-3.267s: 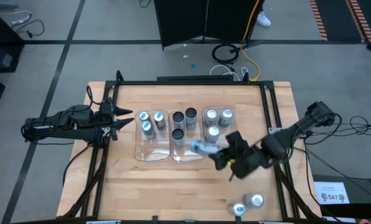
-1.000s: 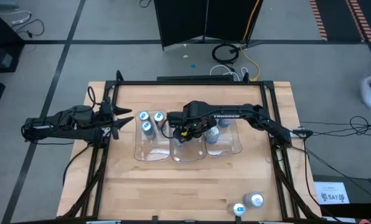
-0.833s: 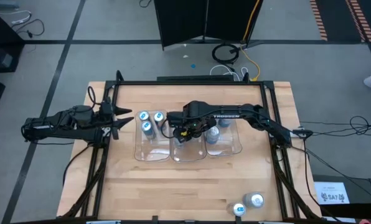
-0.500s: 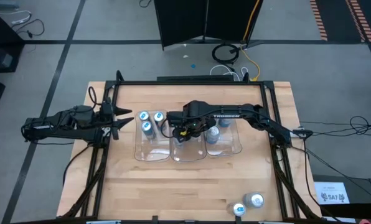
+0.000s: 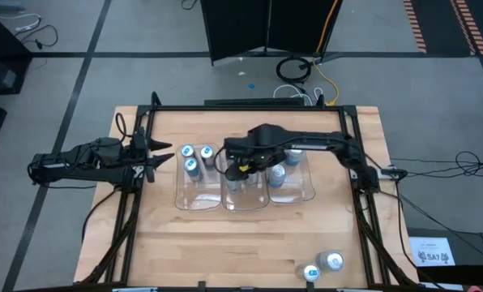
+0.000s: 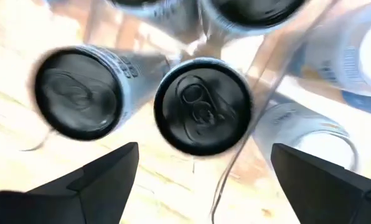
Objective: Sort soda cans
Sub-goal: Put the blue-white soda can into the right transparent bin
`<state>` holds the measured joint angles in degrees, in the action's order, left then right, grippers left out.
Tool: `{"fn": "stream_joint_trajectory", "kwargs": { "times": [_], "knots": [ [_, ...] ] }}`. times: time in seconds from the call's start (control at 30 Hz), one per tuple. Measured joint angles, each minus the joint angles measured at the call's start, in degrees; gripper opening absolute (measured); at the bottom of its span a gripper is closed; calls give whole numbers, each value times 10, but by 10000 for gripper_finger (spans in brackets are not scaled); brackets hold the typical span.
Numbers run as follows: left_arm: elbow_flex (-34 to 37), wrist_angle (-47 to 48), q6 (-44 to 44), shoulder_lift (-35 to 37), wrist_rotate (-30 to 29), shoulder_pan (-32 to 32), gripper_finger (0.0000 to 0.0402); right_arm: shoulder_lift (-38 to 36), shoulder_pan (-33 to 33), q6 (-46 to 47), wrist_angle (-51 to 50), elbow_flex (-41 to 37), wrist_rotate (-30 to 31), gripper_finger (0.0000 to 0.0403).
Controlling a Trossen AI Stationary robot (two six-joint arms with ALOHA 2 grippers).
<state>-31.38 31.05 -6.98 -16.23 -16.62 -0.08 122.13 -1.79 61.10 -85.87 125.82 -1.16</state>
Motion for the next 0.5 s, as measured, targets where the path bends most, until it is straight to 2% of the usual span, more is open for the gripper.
{"fn": "stream_joint_trajectory", "kwargs": {
  "times": [0.17, 0.33, 0.5],
  "knots": [
    [0, 0, 0, 0, 0, 0, 173, -64, 37, 44, -10, 0, 75, 357],
    [0, 0, 0, 0, 0, 0, 173, -96, 118, 116, -43, 0, 165, 357],
    [0, 0, -1, 0, 0, 0, 173, -101, 201, 216, -39, -14, 160, 357]
  ]
}}
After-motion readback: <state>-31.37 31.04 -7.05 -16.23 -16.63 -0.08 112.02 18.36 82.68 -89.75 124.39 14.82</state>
